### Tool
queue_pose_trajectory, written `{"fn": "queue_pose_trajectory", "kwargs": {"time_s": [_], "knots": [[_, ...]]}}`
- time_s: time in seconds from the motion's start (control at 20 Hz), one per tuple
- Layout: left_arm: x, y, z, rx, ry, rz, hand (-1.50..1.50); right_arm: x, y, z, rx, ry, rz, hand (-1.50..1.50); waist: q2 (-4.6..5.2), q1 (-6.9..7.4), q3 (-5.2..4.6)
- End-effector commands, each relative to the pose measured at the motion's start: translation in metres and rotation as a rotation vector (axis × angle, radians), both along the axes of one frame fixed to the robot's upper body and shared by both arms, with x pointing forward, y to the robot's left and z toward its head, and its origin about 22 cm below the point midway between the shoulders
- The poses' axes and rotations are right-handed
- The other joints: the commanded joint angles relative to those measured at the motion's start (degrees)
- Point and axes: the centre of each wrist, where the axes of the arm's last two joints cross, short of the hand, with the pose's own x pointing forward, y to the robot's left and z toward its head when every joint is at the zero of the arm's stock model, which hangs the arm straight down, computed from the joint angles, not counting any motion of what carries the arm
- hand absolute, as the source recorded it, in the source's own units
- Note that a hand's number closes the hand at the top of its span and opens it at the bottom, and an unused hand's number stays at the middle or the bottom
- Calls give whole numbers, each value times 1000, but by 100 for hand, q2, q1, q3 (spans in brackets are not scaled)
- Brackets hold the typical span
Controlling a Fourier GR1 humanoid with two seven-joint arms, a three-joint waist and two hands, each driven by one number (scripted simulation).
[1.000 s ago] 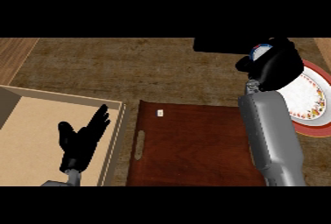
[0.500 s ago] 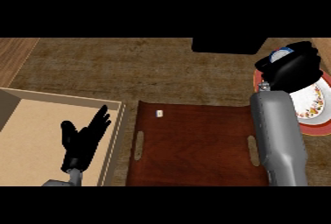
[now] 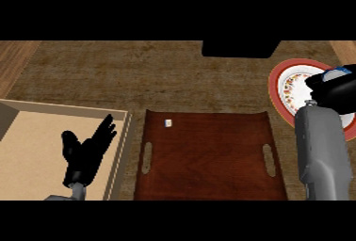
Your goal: Pick the can from the tray and place it in the plate
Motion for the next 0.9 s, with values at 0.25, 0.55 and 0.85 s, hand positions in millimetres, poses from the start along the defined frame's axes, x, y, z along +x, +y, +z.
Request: {"fn": "queue_pose_trajectory", "kwargs": {"time_s": [0.25, 0.55, 0.85], "knots": [[10, -6, -6, -3, -1, 14, 0, -6, -64, -27, 96, -149, -113, 150, -10, -60, -24], [4, 0, -5, -26, -12, 8, 0, -16, -79, -59, 446, 104, -182, -150, -9, -65, -8], [10, 1, -3, -17, -11, 8, 0, -12, -81, -54, 416, -21, -46, -150, -1, -58, 12]]}}
